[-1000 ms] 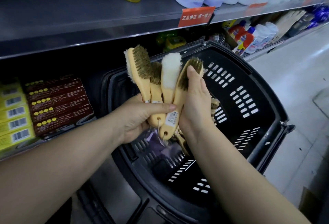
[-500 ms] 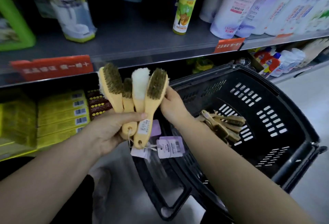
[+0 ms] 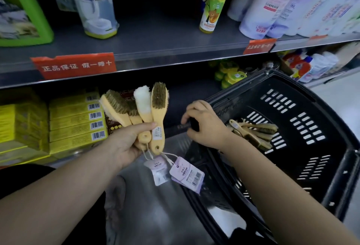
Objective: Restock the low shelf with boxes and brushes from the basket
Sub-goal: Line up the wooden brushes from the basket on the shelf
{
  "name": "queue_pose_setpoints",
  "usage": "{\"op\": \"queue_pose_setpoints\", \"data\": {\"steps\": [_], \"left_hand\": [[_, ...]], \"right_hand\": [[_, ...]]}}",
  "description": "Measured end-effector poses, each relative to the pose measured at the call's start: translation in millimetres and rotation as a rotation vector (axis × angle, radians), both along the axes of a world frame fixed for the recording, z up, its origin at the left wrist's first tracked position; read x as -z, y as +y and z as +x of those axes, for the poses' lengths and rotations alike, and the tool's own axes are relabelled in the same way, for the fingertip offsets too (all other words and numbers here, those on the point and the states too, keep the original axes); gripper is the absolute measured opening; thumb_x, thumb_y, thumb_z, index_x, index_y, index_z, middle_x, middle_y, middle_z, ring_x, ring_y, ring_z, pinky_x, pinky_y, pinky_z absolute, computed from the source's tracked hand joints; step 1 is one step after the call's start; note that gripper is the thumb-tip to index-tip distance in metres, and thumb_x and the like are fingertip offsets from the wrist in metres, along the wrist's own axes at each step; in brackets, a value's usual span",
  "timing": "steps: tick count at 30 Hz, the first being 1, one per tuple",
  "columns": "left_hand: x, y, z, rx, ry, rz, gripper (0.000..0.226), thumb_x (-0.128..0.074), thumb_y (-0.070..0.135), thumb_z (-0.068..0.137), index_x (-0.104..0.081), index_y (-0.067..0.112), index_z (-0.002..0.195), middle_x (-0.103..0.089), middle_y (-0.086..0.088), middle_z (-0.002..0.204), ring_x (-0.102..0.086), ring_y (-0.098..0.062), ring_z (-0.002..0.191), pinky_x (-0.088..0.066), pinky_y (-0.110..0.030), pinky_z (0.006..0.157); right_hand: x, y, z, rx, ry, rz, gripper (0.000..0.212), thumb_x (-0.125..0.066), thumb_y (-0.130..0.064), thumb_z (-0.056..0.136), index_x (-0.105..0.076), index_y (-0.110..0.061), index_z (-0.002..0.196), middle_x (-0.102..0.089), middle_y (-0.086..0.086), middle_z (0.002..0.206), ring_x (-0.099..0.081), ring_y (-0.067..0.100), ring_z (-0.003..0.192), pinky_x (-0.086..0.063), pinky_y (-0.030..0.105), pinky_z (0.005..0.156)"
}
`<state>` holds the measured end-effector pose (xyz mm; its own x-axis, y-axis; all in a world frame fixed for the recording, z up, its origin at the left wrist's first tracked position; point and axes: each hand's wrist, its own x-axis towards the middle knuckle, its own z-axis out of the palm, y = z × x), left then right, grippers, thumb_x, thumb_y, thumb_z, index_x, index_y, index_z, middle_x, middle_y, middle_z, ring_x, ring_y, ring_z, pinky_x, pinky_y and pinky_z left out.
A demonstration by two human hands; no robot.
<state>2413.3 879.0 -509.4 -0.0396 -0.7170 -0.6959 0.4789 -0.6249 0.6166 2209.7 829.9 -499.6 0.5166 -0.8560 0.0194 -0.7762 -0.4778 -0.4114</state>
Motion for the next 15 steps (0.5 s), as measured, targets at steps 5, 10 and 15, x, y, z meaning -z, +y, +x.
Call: {"op": "queue_pose_setpoints", "data": {"steps": [5, 10, 15], "left_hand": [[7.2, -6.6, -12.5, 0.078, -0.016, 0.016, 0.012, -0.068, 0.003, 0.078, -0.065, 0.01, 0.087, -0.071, -0.001, 0.06, -0.065, -0.014, 0.063, -0.049, -0.018, 0.042], [14.6, -8.6, -21.0, 0.142, -0.028, -0.008, 0.014, -0.068, 0.004, 0.078, -0.066, 0.009, 0.09, -0.073, -0.004, 0.068, -0.067, -0.019, 0.067, -0.057, -0.032, 0.052], [17.0, -9.8, -27.2, 0.138, 0.003, 0.011, 0.013, -0.067, 0.006, 0.079, -0.068, 0.007, 0.092, -0.071, -0.01, 0.071, -0.067, -0.021, 0.054, -0.055, -0.032, 0.044]], "right_hand": [[-14.3, 10.1, -34.8, -0.034, 0.068, 0.123, 0.028, -0.066, -0.007, 0.071, -0.066, -0.018, 0.097, -0.043, -0.006, 0.105, -0.032, 0.016, 0.12, -0.012, 0.011, 0.101], [-29.7, 15.1, -50.2, 0.018, 0.297, 0.146, 0.021, -0.062, -0.024, 0.078, -0.065, -0.025, 0.099, -0.054, -0.008, 0.097, -0.04, 0.012, 0.102, -0.033, 0.027, 0.097], [-13.1, 24.7, 23.3, 0.359, -0.097, 0.349, 0.026, -0.053, -0.038, 0.091, -0.063, -0.014, 0.092, -0.064, -0.001, 0.082, -0.058, 0.015, 0.076, -0.046, 0.029, 0.066]]}}
